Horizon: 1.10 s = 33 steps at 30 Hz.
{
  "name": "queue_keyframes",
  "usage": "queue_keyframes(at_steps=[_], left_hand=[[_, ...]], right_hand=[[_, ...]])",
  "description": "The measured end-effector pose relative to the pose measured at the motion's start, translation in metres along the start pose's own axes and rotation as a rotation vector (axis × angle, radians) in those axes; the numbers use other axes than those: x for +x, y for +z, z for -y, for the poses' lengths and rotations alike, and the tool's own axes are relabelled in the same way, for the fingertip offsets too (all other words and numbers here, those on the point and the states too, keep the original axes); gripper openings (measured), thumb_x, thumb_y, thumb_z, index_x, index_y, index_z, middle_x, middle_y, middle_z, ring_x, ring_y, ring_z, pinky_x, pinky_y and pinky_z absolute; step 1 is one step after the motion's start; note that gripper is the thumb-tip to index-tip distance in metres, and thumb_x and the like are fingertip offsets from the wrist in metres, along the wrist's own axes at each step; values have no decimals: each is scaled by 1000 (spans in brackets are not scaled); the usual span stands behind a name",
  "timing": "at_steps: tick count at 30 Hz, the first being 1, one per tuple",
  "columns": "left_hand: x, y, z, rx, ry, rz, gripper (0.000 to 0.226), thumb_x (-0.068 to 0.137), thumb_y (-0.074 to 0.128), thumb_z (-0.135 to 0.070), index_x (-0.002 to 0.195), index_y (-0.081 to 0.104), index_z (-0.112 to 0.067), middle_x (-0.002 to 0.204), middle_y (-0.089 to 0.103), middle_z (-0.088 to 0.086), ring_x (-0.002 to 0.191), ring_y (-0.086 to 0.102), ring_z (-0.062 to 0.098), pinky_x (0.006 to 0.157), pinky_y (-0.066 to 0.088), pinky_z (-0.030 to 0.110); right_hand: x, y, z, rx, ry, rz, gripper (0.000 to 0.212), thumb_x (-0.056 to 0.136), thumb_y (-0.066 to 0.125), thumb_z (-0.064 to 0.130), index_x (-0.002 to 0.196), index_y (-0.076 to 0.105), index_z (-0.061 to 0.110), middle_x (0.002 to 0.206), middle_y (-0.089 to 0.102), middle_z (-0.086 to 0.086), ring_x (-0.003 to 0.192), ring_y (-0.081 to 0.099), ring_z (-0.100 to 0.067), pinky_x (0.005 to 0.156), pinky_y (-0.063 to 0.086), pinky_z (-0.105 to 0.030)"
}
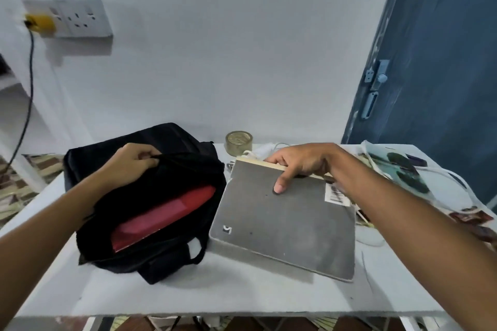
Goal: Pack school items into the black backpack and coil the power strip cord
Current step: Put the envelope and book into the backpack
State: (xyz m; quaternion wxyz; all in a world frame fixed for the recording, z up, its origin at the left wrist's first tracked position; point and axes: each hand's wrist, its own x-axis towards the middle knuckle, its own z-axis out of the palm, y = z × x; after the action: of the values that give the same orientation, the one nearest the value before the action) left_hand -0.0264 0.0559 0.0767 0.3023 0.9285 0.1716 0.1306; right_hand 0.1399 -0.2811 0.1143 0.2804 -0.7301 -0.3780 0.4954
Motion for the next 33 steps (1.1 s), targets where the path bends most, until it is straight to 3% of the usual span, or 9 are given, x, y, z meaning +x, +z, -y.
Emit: queue_keyframes(at_steps=[6, 10, 15, 17, 19, 22, 25, 28, 33], left_hand=[[2, -54, -24, -4, 114, -123, 23, 80, 59, -24, 76, 68, -44, 72, 69, -14, 72, 62, 7, 77, 46, 30], [0, -72, -34, 96, 226, -209, 18, 87, 59, -5, 92, 73, -15, 76, 67, -16, 80, 61, 2, 77, 41, 16], [2, -82, -31, 102, 319, -213, 19, 87, 58, -8, 92, 73, -19, 81, 68, -15, 86, 63, 6, 82, 46, 22], [3, -84, -31, 81, 342, -210, 19, 87, 58, -9, 92, 73, -19, 81, 69, -14, 85, 62, 3, 81, 45, 18], [6, -86, -30, 46, 335, -215, 20, 88, 57, -8, 92, 73, -19, 84, 70, -14, 85, 62, 2, 80, 45, 15], [12, -90, -22, 11, 298, -220, 20, 88, 56, -8, 92, 73, -19, 81, 68, -19, 83, 61, 0, 76, 44, 10], [19, -91, -13, -24, 276, -221, 20, 89, 57, -7, 91, 73, -18, 79, 67, -20, 82, 63, 0, 74, 43, 11], [24, -91, -10, -80, 256, -217, 20, 89, 58, -6, 88, 74, -19, 77, 68, -20, 76, 61, -6, 70, 42, 8], [25, -90, -12, -119, 260, -193, 19, 88, 59, -6, 88, 74, -18, 78, 70, -16, 75, 63, -4, 74, 47, 14]], right_hand=[[120, 49, 41, 271, -81, 142, 35, 78, 66, 5, 112, 63, 11, 107, 67, -14, 87, 68, -26, 81, 56, -40], [185, 63, 61, 407, 60, -18, 29, 80, 68, 6, 109, 67, 5, 100, 69, -15, 85, 68, -27, 90, 52, -45], [238, 68, 97, 539, 83, -341, 18, 74, 71, -1, 90, 63, 3, 92, 66, -13, 94, 62, -30, 96, 49, -43], [260, 72, 106, 539, -31, -494, 26, 80, 69, 2, 105, 61, 3, 105, 62, -9, 107, 56, -26, 105, 41, -39], [282, 73, 102, 124, -89, -705, 46, 92, 60, 23, 135, 46, 10, 134, 50, -6, 126, 45, -23, 112, 31, -34], [282, 79, 105, -768, 24, -661, 51, 98, 41, 35, 146, 35, 15, 150, 37, -10, 137, 34, -29, 112, 29, -36], [261, 91, 108, -787, -25, -349, 62, 84, 62, 41, 142, 42, 27, 144, 46, -7, 129, 46, -28, 102, 41, -33], [242, 115, 103, -967, -10, -94, 82, 80, 68, 30, 148, 22, 40, 158, 19, -4, 142, 25, -32, 111, 31, -46], [257, 110, 102, -1150, -123, -243, 62, 85, 59, 13, 141, 42, 32, 143, 46, -7, 125, 50, -31, 96, 45, -40]])
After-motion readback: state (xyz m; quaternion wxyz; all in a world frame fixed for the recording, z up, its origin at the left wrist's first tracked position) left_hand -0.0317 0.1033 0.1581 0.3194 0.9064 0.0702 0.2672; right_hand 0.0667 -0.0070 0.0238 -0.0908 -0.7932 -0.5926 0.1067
